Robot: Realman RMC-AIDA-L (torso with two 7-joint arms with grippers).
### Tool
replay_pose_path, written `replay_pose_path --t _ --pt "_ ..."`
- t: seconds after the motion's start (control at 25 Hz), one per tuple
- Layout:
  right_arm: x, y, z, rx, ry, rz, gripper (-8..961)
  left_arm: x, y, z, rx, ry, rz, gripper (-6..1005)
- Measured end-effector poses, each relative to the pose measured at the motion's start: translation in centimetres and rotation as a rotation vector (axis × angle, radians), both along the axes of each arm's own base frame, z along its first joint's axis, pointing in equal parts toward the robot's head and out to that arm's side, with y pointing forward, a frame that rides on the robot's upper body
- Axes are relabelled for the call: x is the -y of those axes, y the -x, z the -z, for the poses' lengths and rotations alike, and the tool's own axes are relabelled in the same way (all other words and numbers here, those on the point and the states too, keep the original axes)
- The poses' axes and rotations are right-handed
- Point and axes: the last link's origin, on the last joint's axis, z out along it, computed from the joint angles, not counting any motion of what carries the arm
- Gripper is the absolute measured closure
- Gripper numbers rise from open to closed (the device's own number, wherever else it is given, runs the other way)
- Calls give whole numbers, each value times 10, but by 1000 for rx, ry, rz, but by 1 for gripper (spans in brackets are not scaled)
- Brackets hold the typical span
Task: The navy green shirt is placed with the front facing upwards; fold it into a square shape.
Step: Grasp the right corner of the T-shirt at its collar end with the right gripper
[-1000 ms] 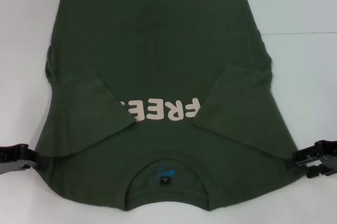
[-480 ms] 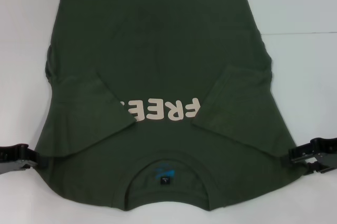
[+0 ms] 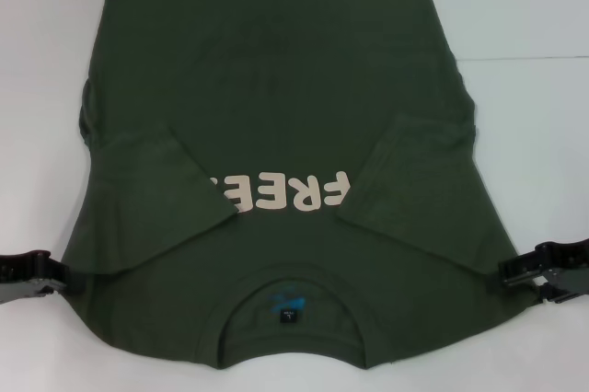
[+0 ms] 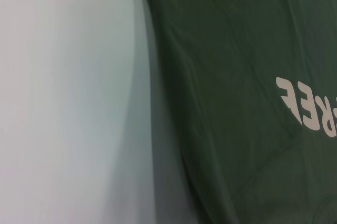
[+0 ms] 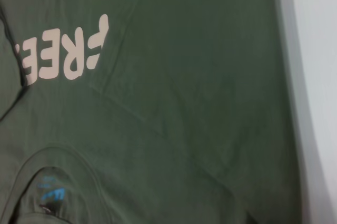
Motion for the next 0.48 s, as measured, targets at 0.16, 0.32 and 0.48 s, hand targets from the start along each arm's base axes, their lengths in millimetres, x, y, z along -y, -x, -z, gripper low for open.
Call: replay_pose_path --t 0.16,0.32,0.48 --pt "-1 1 1 -6 -6 -2 189 0 0 0 0 0 0 965" --pt "-2 4 4 -22 -5 -12 189 -1 -1 0 1 0 0 965" --pt "-2 6 6 -25 -3 -17 189 -1 -1 0 1 0 0 965"
